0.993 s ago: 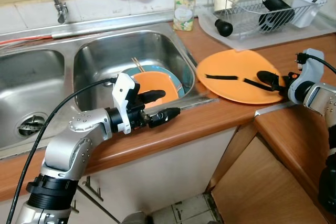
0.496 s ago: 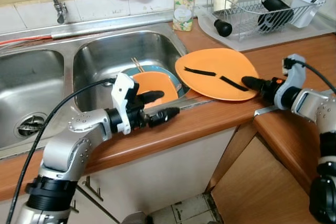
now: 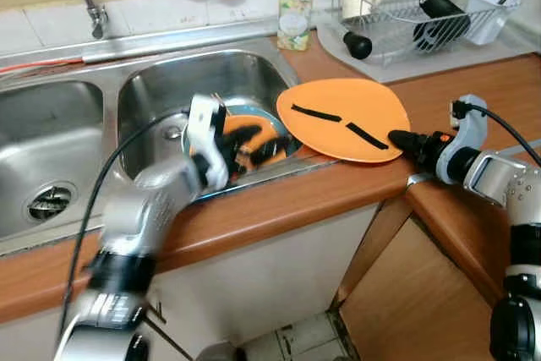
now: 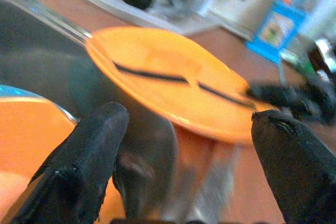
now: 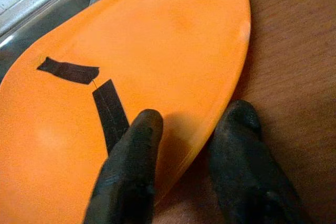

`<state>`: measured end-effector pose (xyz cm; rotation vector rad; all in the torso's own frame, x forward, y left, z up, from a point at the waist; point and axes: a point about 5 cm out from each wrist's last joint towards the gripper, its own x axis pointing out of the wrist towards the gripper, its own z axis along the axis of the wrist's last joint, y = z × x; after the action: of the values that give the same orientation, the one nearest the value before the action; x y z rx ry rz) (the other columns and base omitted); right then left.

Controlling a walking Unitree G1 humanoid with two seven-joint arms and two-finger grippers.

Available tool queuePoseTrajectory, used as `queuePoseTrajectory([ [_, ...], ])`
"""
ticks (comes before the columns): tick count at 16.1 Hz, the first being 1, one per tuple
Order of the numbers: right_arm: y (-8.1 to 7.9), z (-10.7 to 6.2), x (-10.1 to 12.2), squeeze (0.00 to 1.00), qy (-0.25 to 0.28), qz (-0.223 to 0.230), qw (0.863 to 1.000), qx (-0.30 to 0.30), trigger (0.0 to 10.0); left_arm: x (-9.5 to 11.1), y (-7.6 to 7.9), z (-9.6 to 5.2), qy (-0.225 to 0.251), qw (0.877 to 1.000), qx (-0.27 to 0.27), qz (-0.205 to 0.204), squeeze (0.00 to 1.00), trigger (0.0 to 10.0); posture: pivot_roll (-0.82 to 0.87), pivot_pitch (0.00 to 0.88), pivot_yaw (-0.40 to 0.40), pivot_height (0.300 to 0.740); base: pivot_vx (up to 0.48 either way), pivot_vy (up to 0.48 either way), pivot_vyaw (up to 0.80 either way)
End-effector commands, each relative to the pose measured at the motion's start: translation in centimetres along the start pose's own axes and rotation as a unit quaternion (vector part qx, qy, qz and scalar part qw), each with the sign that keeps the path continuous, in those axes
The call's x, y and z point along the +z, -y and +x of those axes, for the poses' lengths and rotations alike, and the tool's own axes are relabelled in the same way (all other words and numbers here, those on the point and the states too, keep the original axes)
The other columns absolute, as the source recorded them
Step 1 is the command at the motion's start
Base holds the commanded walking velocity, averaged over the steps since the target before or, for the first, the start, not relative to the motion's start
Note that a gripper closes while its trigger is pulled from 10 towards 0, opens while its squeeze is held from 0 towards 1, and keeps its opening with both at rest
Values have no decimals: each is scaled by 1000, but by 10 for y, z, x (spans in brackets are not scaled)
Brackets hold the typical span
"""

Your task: Kitchen organization

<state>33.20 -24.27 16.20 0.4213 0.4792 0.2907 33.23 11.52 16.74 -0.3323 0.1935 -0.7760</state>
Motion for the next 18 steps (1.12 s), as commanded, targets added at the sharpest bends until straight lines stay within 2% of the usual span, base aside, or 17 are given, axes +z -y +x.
queuePoseTrajectory([
  [1, -5, 2, -4, 0, -10, -3, 1000, 6, 0, 0, -9, 0, 1, 1000, 27, -13, 0, 10000, -55, 0, 64, 740, 0, 0, 0],
  [2, -7, 2, -6, 0, -15, -28, 999, 1, 2431, 1, -14, 10, 4, 999, 39, -27, 0, 10000, -62, 0, 71, 740, 0, 0, 0],
  [3, -7, 2, -6, 0, -13, -46, 999, -7, 10000, 4, -14, 13, 6, 999, 35, -15, 0, 10000, -65, 0, 75, 740, 0, 0, 0],
  [4, -8, 1, -5, 0, -9, -48, 999, -7, 10000, 7, -12, 16, 9, 999, 27, -16, 0, 10000, -65, 0, 78, 740, 0, 0, 0],
  [5, -8, 0, -5, 427, -5, -43, 999, -6, 10000, 10, -12, 18, 14, 999, 27, -21, 0, 10000, -63, 0, 80, 740, 0, 0, 0],
  [6, -6, -1, -4, 1000, 1, -40, 999, -14, 10000, 11, -15, 19, 14, 999, 33, -22, 0, 10000, -63, 0, 81, 740, 0, 0, 0],
  [7, 0, -3, -1, 1000, 17, -33, 999, -37, 10000, 12, -23, 19, 13, 998, 63, -28, 941, 10000, -63, 0, 84, 740, 0, 0, 0],
  [8, 1, -4, 0, 1000, 21, -33, 998, -42, 10000, 13, -29, 19, 13, 996, 83, -22, 1000, 10000, -65, 0, 87, 740, 0, 0, 0],
  [10, 1, -5, 1, 1000, 29, -35, 998, -49, 10000, 16, -36, 18, 20, 994, 108, -1, 1000, 10000, -65, 0, 89, 740, 0, 0, 0],
  [11, -1, -5, 2, 1000, 32, -39, 997, -50, 10000, 19, -40, 17, 24, 993, 116, 6, 165, 10000, -65, 0, 89, 740, 0, 0, 0],
  [12, -1, -4, 2, 1000, 32, -40, 997, -51, 10000, 19, -41, 17, 24, 993, 118, 7, 165, 10000, -63, 0, 88, 740, 0, 0, 0],
  [13, -1, -4, 3, 1000, 35, -39, 997, -56, 10000, 19, -43, 17, 24, 992, 121, 3, 0, 10000, -64, 0, 89, 740, 0, 0, 0],
  [15, -1, -3, 5, 1000, 39, -40, 997, -56, 10000, 21, -47, 17, 32, 992, 122, -11, 0, 10000, -65, 0, 90, 740, 0, 0, 0],
  [16, -2, -4, 7, 1000, 44, -40, 997, -54, 10000, 21, -48, 18, 35, 992, 113, -33, 1000, 10000, -65, 0, 90, 740, 0, 0, 0],
  [18, -4, -5, 9, 1000, 50, -41, 997, -48, 10000, 18, -51, 20, 23, 993, 106, -47, 1000, 10000, -69, 0, 94, 740, 0, 0, 0],
])
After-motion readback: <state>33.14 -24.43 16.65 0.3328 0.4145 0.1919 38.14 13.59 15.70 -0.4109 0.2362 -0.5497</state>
